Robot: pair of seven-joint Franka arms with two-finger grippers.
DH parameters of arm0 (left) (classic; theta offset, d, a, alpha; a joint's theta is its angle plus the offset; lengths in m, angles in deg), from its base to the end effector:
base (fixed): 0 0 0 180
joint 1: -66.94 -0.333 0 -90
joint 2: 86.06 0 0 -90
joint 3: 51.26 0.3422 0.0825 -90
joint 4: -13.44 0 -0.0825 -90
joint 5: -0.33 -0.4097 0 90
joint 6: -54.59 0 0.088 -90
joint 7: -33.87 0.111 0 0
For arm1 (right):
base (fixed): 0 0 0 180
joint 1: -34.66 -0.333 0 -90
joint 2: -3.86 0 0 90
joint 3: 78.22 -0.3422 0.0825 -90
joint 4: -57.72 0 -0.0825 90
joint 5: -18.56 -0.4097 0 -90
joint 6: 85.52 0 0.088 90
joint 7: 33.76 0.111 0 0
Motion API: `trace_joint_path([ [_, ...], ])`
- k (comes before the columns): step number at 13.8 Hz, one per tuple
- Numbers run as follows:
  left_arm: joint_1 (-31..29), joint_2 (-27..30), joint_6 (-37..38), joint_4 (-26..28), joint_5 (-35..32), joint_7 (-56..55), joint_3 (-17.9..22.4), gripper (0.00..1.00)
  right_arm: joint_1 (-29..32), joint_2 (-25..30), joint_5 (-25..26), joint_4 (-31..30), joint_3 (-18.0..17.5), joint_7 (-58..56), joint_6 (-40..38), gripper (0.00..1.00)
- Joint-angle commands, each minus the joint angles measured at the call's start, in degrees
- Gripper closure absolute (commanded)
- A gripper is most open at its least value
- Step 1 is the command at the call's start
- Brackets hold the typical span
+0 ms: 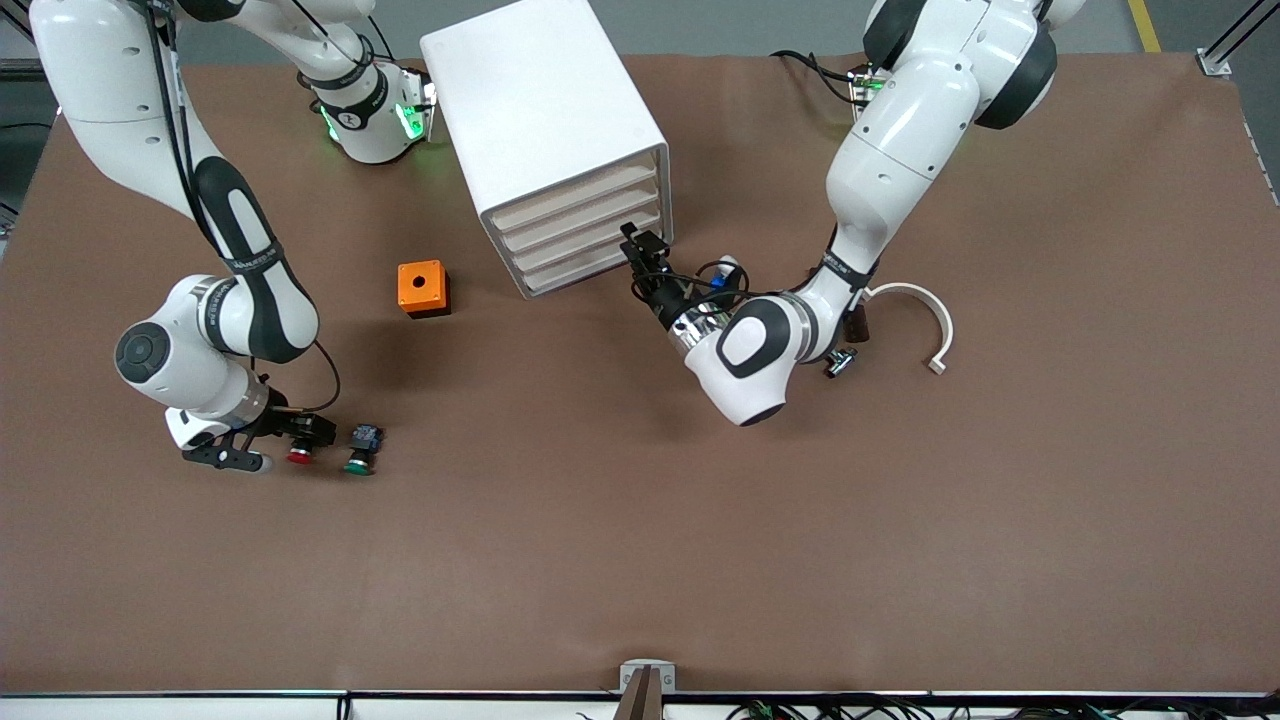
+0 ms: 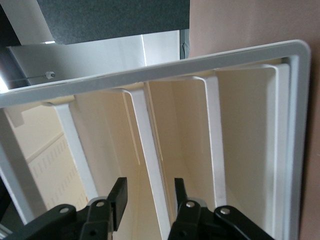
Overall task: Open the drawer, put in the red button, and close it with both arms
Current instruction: 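Grasp the drawer front with the left gripper while the right gripper grasps the button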
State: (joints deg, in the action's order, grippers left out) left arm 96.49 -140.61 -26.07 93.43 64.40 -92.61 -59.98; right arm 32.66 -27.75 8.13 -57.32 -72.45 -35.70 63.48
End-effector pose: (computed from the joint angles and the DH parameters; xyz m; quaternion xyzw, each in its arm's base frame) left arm 0.4911 -0.5006 0.1678 -0.4066 -0.6141 0.6086 0.2952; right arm 0.6349 -0.0438 0.1787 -0.9959 0.0848 -0.0245 0.0212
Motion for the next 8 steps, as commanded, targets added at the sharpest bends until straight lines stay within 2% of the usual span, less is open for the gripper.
trace_joint_path([
  [1, 1.3, 0.06, 0.59, 0.44, 1.41, -2.01, 0.02, 0.55, 0.16, 0.32, -1.61, -0.71, -0.14, -0.35, -0.55, 0.0],
  [5, 4.02, -0.21, 0.59, 0.7, 1.49, -2.99, 0.11, 0.62, -0.02, -0.64, -1.6, -0.27, -0.05, 0.0, -1.26, 0.0],
  [8, 5.25, -0.21, 0.59, 0.7, 1.41, -2.99, 0.11, 0.75, -0.02, -1.0, -1.6, 0.0, -0.05, 0.0, -1.26, 0.0],
])
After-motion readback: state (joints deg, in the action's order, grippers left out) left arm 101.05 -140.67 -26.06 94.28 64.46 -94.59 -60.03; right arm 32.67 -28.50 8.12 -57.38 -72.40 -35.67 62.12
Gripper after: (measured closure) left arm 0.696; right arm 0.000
